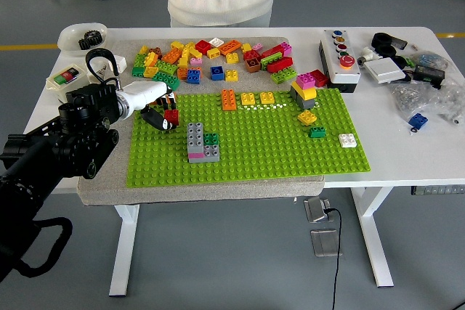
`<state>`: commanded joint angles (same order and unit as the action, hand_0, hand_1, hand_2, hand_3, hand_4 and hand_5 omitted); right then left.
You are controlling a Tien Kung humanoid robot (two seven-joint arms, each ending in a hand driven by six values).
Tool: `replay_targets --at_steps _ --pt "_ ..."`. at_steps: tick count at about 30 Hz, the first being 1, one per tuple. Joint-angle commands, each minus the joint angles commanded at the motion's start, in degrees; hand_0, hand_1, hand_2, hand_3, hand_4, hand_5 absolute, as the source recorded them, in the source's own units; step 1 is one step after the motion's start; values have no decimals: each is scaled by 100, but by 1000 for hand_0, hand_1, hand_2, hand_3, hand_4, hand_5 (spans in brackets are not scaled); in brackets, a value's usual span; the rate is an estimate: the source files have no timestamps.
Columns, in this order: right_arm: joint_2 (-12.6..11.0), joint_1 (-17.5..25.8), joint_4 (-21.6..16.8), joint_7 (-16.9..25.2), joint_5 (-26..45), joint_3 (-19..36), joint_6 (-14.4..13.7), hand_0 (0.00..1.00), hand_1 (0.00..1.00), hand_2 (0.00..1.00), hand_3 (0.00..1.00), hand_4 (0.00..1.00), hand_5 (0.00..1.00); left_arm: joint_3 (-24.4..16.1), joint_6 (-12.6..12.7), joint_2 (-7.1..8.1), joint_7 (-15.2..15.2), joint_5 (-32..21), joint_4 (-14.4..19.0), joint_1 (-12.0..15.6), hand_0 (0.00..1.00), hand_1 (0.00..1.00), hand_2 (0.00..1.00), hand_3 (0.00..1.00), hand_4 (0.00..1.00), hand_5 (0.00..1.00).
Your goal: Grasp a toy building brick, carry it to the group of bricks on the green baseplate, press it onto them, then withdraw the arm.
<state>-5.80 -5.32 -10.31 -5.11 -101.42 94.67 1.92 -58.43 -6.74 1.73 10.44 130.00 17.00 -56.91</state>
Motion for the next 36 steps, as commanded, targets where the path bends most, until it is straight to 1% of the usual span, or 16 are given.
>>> replay_targets --at_steps 5,6,11,12,17,18,25,36 --pt "-1 0 0 -1 -9 4 1 744 639 681 634 852 563 5 80 -3 -3 0 -11 -1 711 661 572 566 781 267" --pt "-1 -1 0 -1 -10 7 1 744 638 681 635 852 563 5 95 -5 -6 0 -13 -2 681 617 565 558 686 278" --pt "-1 -6 0 -1 -8 13 0 744 638 681 635 852 563 -2 136 -15 -9 0 -12 -8 681 617 565 558 686 278" --pt "-1 -6 0 -1 -7 15 1 745 640 681 634 852 562 -2 141 -17 -10 0 -12 -9 646 599 559 556 643 282" --pt "-1 -9 0 1 -6 23 -2 745 640 681 634 852 562 8 159 -17 -8 0 -17 -3 646 599 559 556 643 282" --pt "-1 -9 0 0 -7 24 -1 745 640 681 635 851 559 16 163 -17 -5 0 -20 -2 624 584 556 555 609 288" --pt "-1 -8 0 0 -4 33 -6 745 640 681 635 851 558 -2 166 -14 7 0 -1 10 622 579 555 552 601 288" --pt "-1 -15 0 -1 11 47 -15 744 639 681 634 851 558 -228 133 -3 3 0 174 14 619 578 555 556 597 275"
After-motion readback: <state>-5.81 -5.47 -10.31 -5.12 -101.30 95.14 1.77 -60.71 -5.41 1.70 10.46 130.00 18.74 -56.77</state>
